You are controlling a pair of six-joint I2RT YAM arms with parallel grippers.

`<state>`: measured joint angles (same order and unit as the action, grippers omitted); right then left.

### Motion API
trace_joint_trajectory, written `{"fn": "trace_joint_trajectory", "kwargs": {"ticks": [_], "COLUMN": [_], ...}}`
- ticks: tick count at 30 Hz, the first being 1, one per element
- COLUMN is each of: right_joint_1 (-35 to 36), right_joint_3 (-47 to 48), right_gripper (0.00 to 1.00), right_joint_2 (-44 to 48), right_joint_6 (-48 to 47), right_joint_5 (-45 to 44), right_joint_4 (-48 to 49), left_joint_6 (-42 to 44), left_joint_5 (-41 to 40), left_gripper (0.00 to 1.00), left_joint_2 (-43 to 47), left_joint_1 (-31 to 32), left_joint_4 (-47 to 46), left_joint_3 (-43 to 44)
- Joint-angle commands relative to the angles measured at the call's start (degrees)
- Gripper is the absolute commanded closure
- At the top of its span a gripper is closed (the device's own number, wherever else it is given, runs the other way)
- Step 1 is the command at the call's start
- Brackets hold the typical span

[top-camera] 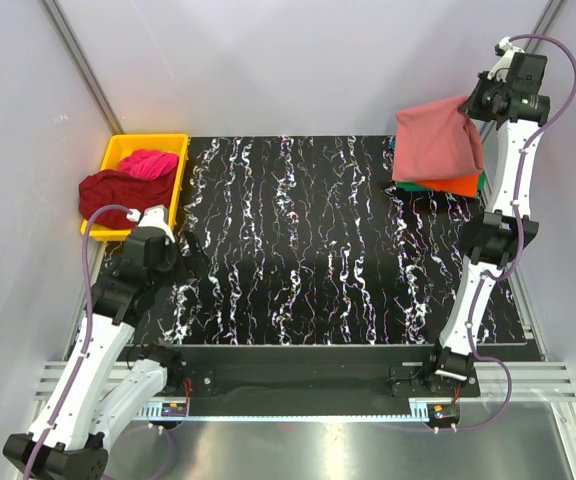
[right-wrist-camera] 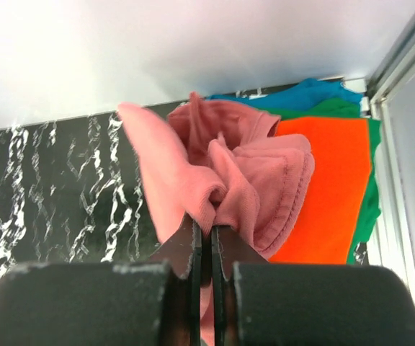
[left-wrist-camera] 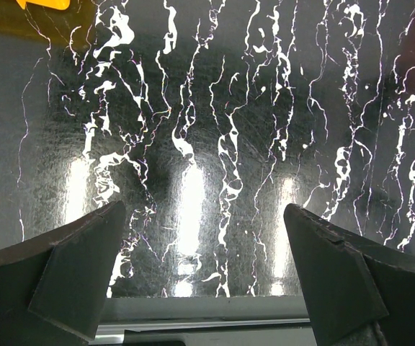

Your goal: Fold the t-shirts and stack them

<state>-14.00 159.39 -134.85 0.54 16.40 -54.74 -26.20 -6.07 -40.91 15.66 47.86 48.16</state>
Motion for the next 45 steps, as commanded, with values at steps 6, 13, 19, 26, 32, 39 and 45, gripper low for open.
{"fn": "trace_joint_trajectory", "kwargs": {"ticks": [6, 13, 19, 26, 32, 39, 45], "right_joint_1": [-3.3, -6.5, -7.2, -7.1, -7.1, -6.9, -2.4], "right_joint_3": [1.1, 0.0, 2.1, -2.1, -9.3, -34.5, -69.1], "right_gripper": [1.0, 1.0, 0.0, 0.0, 0.0, 0.0, 0.0], "right_joint_2": [-6.1, -13.1, -20.0, -10.2, 3.6, 24.0, 42.4], "right_joint_6": [3.4, 5.3, 13.2, 18.4, 19.2, 27.8, 36.5], "right_joint_5": [-0.8, -3.9, -16.1, -18.2, -16.6, -5.4, 3.5], "right_joint_4": [10.9, 19.1, 26.2, 27.9, 27.8, 27.9, 41.4], "left_joint_6": [-0.3, -0.3, -0.3, -0.3, 0.0, 0.3, 0.8], "left_joint_5": [-0.6, -0.5, -0.4, -0.6, 0.0, -0.3, 0.4], "left_gripper": [0.02, 0.03, 0.03, 0.02, 0.02, 0.01, 0.01], "left_joint_2": [-1.1, -2.6, -2.8, -0.8, 0.7, 3.5, 3.7], "left_joint_1": [-0.2, -0.2, -0.2, -0.2, -0.2, -0.2, -0.3], "left_joint_4": [-2.7, -2.7, -2.6, -2.7, -2.8, -2.9, -3.2], "left_joint_3": [0.0, 0.0, 0.1, 0.0, 0.1, 0.3, 0.2]}}
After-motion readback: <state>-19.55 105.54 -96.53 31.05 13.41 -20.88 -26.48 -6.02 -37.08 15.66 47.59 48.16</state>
